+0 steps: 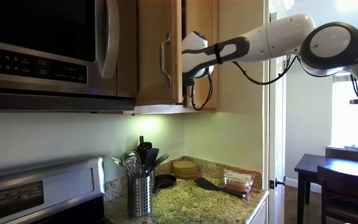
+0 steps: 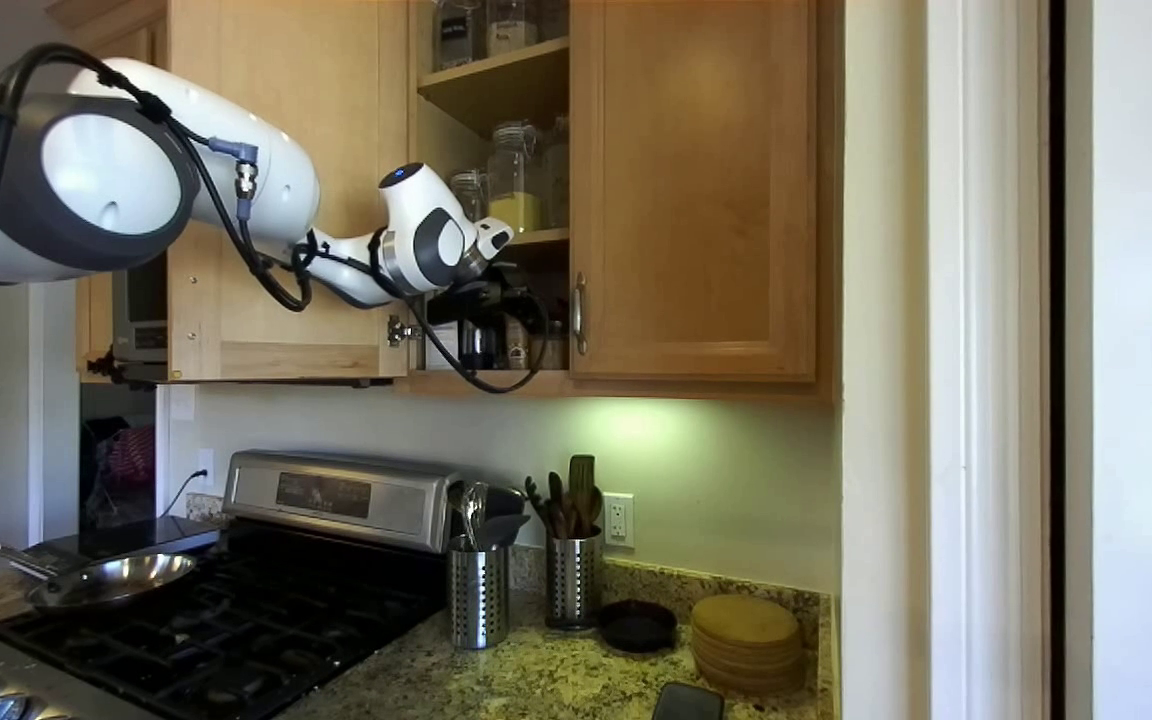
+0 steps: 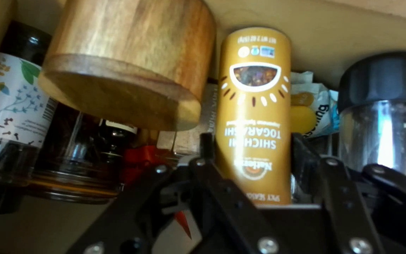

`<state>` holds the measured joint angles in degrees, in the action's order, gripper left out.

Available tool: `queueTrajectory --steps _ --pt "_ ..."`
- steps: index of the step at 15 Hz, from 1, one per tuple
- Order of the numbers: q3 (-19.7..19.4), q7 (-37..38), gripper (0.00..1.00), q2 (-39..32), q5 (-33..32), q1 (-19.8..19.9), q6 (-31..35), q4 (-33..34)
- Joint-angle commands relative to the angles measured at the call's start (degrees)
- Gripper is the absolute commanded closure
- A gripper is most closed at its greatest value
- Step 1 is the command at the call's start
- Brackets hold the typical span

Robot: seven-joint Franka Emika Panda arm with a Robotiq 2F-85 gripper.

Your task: Open the top left cabinet door then remove the brown bottle out of the cabinet and close the left cabinet door

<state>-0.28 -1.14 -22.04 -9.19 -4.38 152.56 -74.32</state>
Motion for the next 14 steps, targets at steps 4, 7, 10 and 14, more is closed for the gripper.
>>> queueTrajectory --steps 4,7,10,14 --pt "-0.51 1.49 0.73 0.47 -0.53 -0.37 0.97 -0.15" --pt "-0.21 1.07 0.73 1.62 -0.4 -0.36 1.37 -1.11" --pt "0.53 0.67 0.73 3.77 0.44 -0.14 1.45 -2.71" --pt "1.38 0.7 0.73 7.67 0.9 -0.01 1.24 -6.12"
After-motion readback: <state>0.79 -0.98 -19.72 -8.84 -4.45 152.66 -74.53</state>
